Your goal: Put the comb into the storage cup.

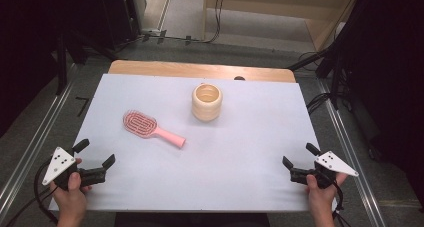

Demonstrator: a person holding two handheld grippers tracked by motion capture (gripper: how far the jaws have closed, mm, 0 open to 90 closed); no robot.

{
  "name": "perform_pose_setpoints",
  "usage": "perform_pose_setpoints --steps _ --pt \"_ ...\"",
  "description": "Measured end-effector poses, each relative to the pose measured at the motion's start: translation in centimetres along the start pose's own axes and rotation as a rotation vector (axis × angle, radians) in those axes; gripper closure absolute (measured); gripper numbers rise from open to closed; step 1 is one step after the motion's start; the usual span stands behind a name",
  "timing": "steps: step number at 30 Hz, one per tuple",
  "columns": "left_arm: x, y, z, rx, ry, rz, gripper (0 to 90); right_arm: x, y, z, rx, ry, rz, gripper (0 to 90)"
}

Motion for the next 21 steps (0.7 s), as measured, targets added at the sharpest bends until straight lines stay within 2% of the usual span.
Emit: perform_pose_setpoints --steps 5,8,15,17,21 --pt "0.1 0.0 0.0 0.008 -0.003 -0.005 0.0 0.0 -0.1 -0.2 0.005 0.0 -0.003 0.0" --pt "0.1 0.0 0.1 0.006 -0.002 0.001 0.0 0.1 -0.2 -0.4 0.003 0.005 -0.034 0.0" --pt "0.1 -0.1 0.1 -0.007 -0.014 0.009 0.0 1.0 0.0 -1.8 -0.006 -0.025 -0.047 0.0" --pt "0.2 -0.2 0.1 -0.006 -0.018 0.016 0.0 1.2 0.1 -2.4 -0.015 -0.024 -0.077 0.0" --pt "0.3 -0.2 0.1 -0.009 -0.025 0.014 0.0 1.8 0.9 -3.2 -0.007 -0.039 -0.102 0.0"
Point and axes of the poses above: each handheld gripper's, and its own axes: y roughly forward along the jaws, z roughly out of its underside, x roughly to its left, the point moved 3 cm from there along y, roughly forward along the jaws, and after that the axes turned 5 degrees about -y, right-handed, at the moved point
